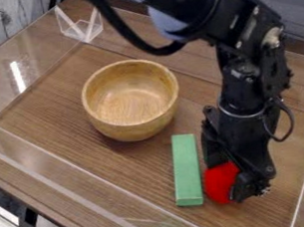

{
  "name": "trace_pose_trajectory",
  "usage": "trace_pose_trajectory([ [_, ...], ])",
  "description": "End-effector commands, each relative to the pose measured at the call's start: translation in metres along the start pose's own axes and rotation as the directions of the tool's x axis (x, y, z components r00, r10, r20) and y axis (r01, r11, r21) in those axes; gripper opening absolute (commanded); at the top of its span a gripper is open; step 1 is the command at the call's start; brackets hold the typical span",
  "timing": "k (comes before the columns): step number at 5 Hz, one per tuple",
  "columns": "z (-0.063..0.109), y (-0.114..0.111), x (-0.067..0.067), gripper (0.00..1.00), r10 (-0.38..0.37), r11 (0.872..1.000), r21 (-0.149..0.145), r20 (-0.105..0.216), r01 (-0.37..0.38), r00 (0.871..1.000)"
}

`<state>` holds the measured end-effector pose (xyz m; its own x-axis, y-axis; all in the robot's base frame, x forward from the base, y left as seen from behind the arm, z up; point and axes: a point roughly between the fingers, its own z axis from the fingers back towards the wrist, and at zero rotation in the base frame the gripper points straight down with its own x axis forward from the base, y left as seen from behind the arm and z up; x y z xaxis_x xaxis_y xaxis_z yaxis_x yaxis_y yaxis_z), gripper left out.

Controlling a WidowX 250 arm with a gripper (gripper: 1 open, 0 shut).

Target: Move the red object to the left

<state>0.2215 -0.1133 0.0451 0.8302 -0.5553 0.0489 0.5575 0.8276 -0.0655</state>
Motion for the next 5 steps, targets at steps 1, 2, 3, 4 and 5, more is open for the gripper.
trace_pose_trajectory([
  [1,0.012,-0.005,0.001,1.0,-0.031,1.0,0.005,0.059,0.031,0.998],
  [2,0.01,0.002,-0.008,1.0,-0.052,0.999,-0.001,0.073,0.052,0.996],
  [3,0.011,0.009,-0.013,1.0,-0.051,0.999,0.0,0.093,0.051,0.994],
  [4,0.01,0.012,-0.009,1.0,-0.034,0.999,0.013,0.107,0.032,0.994],
  [5,0.008,0.013,-0.006,1.0,-0.016,1.0,0.016,0.116,0.014,0.993],
])
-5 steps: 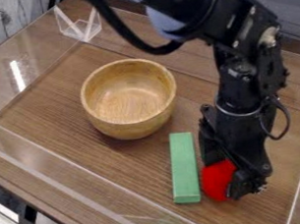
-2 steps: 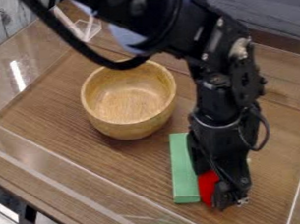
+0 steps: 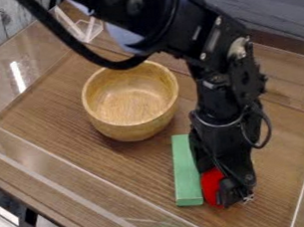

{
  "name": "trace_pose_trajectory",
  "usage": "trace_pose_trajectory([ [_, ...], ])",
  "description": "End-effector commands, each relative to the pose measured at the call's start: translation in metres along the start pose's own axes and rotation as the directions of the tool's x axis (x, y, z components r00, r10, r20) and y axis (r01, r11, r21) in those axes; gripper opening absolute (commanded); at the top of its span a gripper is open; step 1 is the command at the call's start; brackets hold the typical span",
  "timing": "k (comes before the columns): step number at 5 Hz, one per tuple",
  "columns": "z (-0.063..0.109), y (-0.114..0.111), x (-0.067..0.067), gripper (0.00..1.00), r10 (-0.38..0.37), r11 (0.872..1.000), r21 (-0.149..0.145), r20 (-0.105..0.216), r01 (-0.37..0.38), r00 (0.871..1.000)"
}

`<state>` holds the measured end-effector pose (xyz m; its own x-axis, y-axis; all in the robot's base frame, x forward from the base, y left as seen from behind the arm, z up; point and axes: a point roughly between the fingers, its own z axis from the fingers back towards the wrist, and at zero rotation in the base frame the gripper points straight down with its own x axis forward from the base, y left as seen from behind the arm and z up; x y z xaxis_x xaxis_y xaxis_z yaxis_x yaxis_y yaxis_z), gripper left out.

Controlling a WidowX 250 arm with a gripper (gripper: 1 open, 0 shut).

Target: Move the red object to the left

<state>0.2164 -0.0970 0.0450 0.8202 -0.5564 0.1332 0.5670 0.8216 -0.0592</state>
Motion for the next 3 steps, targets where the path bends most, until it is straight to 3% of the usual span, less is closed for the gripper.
trace_pose_trajectory([
  [1,0.004,-0.007,0.017,1.0,-0.011,1.0,0.008,0.035,0.011,0.999],
  [2,0.002,-0.016,0.025,1.0,-0.02,1.0,0.011,0.04,0.019,0.999],
  [3,-0.006,-0.023,0.024,1.0,-0.021,1.0,0.005,0.04,0.021,0.999],
])
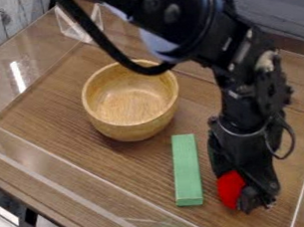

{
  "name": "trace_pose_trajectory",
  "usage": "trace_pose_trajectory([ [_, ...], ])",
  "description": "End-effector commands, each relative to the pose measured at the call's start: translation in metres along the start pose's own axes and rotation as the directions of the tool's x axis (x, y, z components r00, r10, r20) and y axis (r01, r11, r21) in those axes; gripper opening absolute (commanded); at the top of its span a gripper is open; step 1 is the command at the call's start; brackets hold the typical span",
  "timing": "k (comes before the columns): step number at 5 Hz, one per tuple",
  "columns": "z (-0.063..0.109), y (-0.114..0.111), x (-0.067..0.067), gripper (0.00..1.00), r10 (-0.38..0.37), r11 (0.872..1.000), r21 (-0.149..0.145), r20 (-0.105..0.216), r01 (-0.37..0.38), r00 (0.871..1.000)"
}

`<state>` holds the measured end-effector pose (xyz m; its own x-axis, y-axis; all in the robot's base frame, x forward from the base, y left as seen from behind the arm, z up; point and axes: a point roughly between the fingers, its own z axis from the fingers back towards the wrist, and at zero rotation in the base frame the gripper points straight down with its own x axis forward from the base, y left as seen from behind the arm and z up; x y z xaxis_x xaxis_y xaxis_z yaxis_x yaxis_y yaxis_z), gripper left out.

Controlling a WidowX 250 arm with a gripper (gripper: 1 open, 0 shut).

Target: Move the red object to the left

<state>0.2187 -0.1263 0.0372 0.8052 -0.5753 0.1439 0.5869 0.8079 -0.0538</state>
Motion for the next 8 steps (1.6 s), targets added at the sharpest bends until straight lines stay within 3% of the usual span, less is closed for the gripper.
trace_pose_trajectory([
  [1,0.001,-0.007,0.006,0.0,0.002,1.0,-0.004,0.028,-0.002,1.0],
  [2,0.004,-0.002,0.002,0.0,0.016,1.0,-0.01,0.03,-0.016,0.999],
  [3,0.022,0.01,0.003,0.0,-0.017,1.0,0.024,0.044,0.016,0.999],
  [4,0.048,0.024,0.005,0.0,-0.044,0.997,0.074,0.071,0.039,0.996],
  [5,0.085,0.051,0.004,0.0,-0.04,0.989,0.145,0.116,0.023,0.992],
  [6,0.128,0.068,-0.005,0.0,0.028,0.978,0.202,0.149,-0.059,0.988],
  [7,0.158,0.091,-0.027,0.0,0.156,0.951,0.24,0.173,-0.195,0.973],
  [8,0.168,0.112,-0.05,0.0,0.306,0.904,0.252,0.182,-0.345,0.934],
])
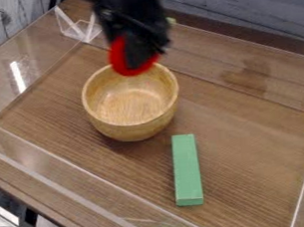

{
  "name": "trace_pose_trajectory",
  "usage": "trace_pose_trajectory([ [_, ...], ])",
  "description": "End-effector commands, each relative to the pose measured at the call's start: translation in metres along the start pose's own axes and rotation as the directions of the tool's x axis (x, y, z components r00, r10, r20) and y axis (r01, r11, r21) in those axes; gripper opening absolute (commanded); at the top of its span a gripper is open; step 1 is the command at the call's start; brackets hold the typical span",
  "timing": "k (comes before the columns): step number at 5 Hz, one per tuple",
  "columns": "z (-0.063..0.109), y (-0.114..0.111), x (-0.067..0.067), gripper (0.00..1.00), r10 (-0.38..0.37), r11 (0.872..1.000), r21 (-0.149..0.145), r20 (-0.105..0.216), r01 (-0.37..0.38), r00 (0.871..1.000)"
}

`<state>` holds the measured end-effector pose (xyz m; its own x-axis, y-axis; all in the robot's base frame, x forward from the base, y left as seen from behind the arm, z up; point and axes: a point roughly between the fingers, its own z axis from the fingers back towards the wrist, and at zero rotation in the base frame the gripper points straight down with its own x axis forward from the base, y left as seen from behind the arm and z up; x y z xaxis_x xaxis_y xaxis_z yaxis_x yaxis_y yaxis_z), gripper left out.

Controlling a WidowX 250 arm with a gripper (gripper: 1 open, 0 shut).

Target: Move the red object to the left

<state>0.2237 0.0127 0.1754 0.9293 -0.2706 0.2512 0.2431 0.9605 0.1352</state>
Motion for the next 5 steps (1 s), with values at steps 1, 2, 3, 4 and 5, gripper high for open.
trace_pose_trajectory([
  [1,0.017,0.023,-0.001,0.0,0.133,0.99,0.043,0.021,-0.134,0.991],
  [2,0.013,0.041,-0.003,0.0,0.187,0.98,0.064,0.009,-0.188,0.982],
  [3,0.012,0.05,-0.004,0.0,0.228,0.971,0.075,0.005,-0.227,0.974],
  [4,0.019,0.046,-0.011,0.0,0.227,0.971,0.074,0.005,-0.227,0.974],
  [5,0.025,0.04,-0.02,0.0,0.226,0.972,0.071,0.003,-0.225,0.974],
])
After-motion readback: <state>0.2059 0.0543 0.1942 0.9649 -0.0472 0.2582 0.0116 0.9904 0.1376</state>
